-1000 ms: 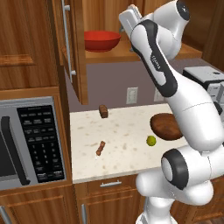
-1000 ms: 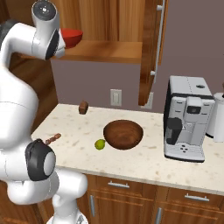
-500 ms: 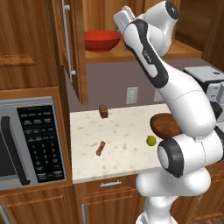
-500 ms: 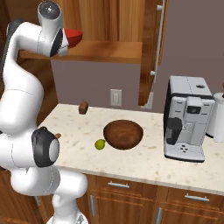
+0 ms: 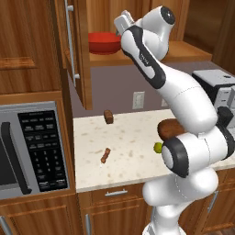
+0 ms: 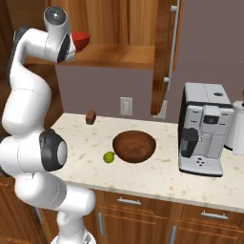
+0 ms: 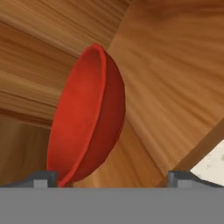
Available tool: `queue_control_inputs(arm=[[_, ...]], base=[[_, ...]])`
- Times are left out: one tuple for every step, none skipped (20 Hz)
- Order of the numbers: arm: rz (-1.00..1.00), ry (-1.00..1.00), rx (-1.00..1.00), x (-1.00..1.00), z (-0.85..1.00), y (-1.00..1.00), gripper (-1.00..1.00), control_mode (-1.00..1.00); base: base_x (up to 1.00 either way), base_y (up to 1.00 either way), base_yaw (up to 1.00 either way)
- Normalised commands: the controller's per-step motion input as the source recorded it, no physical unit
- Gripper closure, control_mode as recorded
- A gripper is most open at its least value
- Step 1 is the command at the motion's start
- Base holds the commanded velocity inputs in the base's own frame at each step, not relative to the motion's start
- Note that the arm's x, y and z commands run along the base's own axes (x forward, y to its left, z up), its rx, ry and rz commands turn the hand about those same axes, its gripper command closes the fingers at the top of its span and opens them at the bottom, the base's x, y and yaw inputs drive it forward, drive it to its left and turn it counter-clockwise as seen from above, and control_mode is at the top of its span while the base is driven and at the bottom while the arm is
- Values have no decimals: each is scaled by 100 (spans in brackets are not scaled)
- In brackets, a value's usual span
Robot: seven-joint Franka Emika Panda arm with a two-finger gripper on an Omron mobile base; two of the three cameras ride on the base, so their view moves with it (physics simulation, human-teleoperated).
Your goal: Pick both bowls and place them on the counter. Then place the pear in one bowl and place the kebab skewer in the other bowl.
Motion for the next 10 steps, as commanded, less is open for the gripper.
queue_control_inputs(arm=[[-3, 0, 0, 37, -10, 6, -100, -100], [-3, 0, 0, 39, -10, 5, -100, -100], [-2, 0, 0, 39, -10, 2, -100, -100], [-1, 0, 0, 39, -10, 1, -100, -100], [-1, 0, 0, 40, -9, 0, -100, -100], [-1, 0, 0, 40, -9, 4, -100, -100], [-1, 1, 0, 40, -7, 6, -100, -100], [-1, 3, 0, 41, -6, 4, -100, -100], [-1, 3, 0, 40, -8, 3, -100, -100], [-1, 3, 0, 40, -9, 0, -100, -100]], base=[[0, 0, 0], [0, 0, 0], [0, 0, 0], [0, 0, 0], [0, 0, 0], [0, 0, 0], [0, 0, 0], [0, 0, 0], [0, 0, 0], [0, 0, 0]])
